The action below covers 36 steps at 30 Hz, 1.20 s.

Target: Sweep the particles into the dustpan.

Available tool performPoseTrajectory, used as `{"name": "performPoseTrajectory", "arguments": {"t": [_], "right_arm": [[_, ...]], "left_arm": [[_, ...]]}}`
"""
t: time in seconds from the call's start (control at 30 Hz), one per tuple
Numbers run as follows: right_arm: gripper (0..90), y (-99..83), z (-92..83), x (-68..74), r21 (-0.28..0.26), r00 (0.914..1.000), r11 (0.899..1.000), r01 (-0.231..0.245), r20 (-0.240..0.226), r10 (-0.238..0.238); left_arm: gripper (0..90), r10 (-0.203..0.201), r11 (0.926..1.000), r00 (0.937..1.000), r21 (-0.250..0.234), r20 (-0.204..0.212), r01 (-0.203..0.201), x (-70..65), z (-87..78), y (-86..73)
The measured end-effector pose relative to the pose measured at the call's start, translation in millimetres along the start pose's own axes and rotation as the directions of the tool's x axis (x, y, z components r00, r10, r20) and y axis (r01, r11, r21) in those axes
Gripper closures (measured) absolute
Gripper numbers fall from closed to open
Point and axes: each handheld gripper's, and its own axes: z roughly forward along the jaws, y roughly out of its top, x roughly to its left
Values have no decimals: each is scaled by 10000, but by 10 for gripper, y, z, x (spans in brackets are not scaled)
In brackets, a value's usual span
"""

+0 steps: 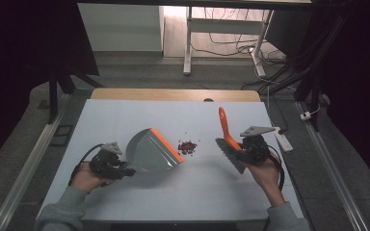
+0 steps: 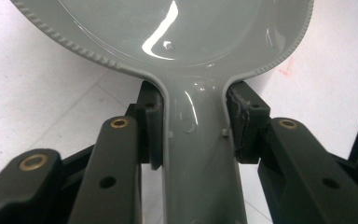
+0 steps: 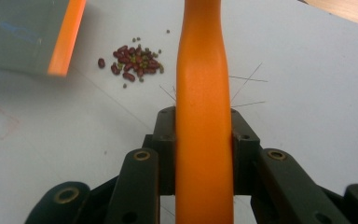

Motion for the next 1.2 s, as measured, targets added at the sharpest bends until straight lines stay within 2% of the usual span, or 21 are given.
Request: {"name": "performPoseTrajectory", "arguments": {"t": [0.13,0.4,0.63,0.73,0.87,1.0,1.1,1.2], "right_arm": [[703,93,77,24,-90,10000,9999,58,-52,-59],[703,286,233,36,-282,10000,9996,11,1,-11],[703,383,390,-8,-116,9999,9999,-112,61,113],[703,445,478,-33,37,9997,10000,-20,249,19],[704,515,575,-65,10,9995,9996,-272,131,272],[703,576,679,-66,186,9995,9995,-244,213,240],[703,627,757,-55,345,9994,9994,-37,355,25],[703,680,823,-45,361,9995,9993,-60,326,48]], "left_arm": [[614,190,9990,9998,418,-84,-186,-46,28,-27],[614,248,9977,9996,633,103,-254,-65,102,-2],[614,186,9977,9994,652,283,-204,-62,158,-5],[613,194,9975,9992,679,336,-217,-73,170,3],[613,181,9986,9987,490,475,-204,-75,144,4],[613,86,9986,9992,526,391,-107,-64,155,7],[613,150,9981,9988,588,477,-178,-75,168,18],[614,137,9982,9982,570,576,-170,-90,191,33]]}}
